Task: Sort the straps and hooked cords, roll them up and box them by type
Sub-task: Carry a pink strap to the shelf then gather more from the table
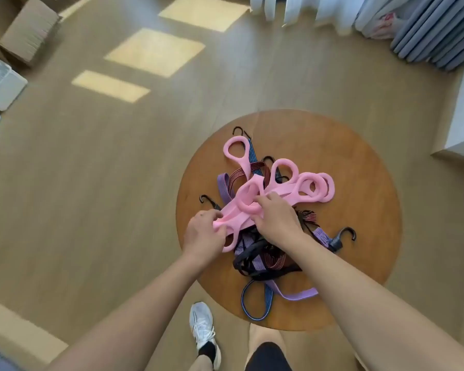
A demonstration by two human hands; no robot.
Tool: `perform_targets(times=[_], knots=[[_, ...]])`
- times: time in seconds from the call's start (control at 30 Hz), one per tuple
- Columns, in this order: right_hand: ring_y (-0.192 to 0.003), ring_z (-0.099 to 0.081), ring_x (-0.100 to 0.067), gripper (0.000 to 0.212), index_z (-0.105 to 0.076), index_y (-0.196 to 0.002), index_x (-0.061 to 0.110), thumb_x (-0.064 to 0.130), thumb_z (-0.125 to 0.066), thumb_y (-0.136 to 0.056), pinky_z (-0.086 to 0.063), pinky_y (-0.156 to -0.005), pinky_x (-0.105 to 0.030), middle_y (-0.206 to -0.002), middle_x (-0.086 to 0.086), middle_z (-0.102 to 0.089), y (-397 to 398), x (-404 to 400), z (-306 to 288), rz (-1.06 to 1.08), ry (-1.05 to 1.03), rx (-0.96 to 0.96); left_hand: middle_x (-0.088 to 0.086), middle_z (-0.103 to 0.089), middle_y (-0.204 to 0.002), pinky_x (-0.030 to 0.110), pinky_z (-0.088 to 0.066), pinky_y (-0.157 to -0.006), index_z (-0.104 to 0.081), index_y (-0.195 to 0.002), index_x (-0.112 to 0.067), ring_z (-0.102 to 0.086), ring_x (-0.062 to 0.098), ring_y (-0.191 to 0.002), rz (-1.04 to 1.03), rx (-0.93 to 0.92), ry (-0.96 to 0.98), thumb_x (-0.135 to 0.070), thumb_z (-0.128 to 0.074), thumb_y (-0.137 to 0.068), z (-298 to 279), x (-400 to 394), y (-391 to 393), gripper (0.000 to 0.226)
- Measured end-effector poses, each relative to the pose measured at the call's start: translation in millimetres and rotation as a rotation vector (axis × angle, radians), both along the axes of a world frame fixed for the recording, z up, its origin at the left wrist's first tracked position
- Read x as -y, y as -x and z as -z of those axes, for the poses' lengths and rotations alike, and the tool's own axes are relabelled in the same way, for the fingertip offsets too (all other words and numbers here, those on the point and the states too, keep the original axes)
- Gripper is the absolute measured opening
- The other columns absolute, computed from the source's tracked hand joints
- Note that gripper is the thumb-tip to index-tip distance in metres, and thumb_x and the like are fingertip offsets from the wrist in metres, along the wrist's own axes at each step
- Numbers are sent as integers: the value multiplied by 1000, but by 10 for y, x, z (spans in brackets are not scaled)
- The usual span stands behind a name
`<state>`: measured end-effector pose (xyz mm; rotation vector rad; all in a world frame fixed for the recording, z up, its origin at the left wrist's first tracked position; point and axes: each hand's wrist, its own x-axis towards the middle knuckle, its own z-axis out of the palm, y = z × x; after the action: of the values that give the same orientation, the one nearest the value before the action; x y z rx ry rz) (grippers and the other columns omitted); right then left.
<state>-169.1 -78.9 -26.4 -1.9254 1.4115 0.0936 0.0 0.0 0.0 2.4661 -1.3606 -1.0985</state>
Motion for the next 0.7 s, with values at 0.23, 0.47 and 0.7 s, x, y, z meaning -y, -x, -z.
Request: perform_targets(times=[0.23,0.47,0.7], knots=[[-96,-53,-29,28,-64,-118,19,15,-60,-90,-46,-74,-36,-107,-5,-48,-71,96,250,-14,-6,-97,0,-63,-119,34,-49,-88,-68,-121,-24,-58,21,-103,-95,-37,-24,-19,-61,-92,81,46,-18,30],[-106,-51,-22,16,-69,-104,12,8,-67,-89,-43,-81,-32,-122,-7,-54,-2,137,-90,193,151,283,1,-60,-129,32,-44,-95,-61,-132,-24,-56,21,-118,-44,-79,-1,-21,-65,-91,-72,196,-43,41],[-85,-65,-20,17,-68,-101,9,8,-51,-103,-53,-81,-34,-88,-5,-72,-55,244,-1089,506,-56,662,-9,-60,-127,40,-52,-94,-48,-138,-44,-58,16,-114,-5,-297,129,-22,-71,-80,-590,593,112,65]])
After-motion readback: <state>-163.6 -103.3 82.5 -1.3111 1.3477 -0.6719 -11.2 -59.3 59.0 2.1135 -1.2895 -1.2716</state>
